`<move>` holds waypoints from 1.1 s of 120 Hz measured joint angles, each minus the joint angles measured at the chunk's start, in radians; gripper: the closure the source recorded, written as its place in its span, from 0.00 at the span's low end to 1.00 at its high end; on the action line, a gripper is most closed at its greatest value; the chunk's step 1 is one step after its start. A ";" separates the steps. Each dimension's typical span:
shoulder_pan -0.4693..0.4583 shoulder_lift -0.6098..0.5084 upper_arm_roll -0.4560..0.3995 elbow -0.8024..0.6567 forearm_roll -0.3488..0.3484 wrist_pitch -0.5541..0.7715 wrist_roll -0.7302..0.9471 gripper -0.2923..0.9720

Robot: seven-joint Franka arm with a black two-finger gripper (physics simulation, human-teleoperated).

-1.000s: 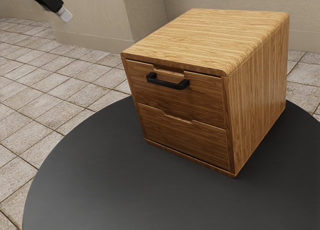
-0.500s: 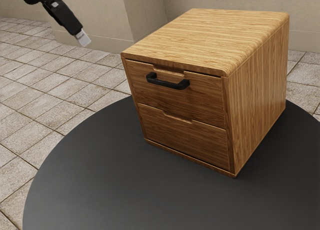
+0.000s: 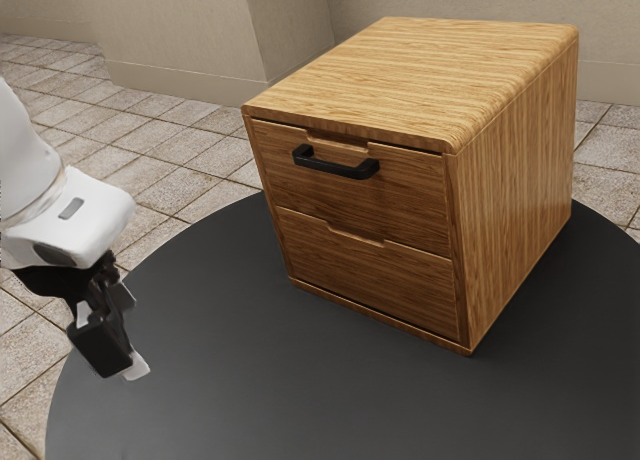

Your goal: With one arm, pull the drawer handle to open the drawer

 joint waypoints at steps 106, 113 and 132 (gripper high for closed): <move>0.114 0.300 -0.099 0.117 -0.106 0.698 0.960 0.23; 0.115 0.333 -0.097 0.123 -0.110 0.715 0.983 0.23; 0.136 0.377 -0.093 0.126 -0.114 0.750 1.035 0.23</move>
